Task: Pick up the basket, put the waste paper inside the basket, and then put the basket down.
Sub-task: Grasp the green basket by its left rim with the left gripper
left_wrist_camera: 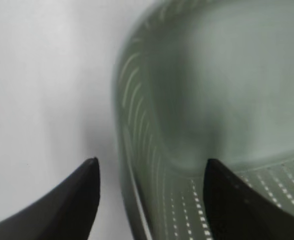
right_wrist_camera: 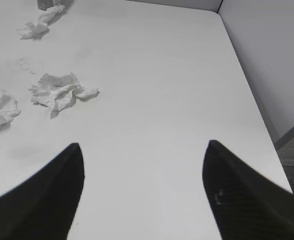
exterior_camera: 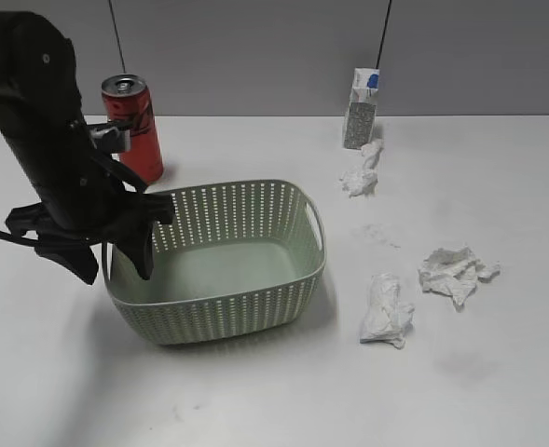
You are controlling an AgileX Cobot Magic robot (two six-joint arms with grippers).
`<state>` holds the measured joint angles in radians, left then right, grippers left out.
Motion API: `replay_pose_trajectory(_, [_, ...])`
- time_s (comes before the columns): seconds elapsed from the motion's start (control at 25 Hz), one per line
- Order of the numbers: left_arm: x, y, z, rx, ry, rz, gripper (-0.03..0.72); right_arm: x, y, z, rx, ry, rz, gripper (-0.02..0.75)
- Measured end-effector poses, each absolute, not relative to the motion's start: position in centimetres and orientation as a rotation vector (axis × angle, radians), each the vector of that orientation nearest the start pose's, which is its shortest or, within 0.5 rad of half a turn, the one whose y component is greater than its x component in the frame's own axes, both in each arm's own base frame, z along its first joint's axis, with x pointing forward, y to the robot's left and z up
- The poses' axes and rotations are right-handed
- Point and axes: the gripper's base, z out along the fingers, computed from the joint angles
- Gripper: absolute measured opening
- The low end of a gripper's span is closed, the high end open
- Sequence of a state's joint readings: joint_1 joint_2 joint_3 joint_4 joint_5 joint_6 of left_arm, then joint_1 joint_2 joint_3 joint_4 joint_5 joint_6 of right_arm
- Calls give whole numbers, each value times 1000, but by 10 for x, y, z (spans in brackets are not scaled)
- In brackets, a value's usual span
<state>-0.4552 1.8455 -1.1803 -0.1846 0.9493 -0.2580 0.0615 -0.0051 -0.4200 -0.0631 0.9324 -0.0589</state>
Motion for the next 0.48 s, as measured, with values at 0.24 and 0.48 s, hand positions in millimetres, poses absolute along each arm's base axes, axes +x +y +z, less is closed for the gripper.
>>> replay_pose_trajectory(0.24, [306,-162,167,98,3136,-214,355,9,-4,263,-126,1999,-78,561])
replay_pose_trajectory(0.48, [309,-165,168,62,3099,-260,48,9,-4,263,-126,1999,-78,561])
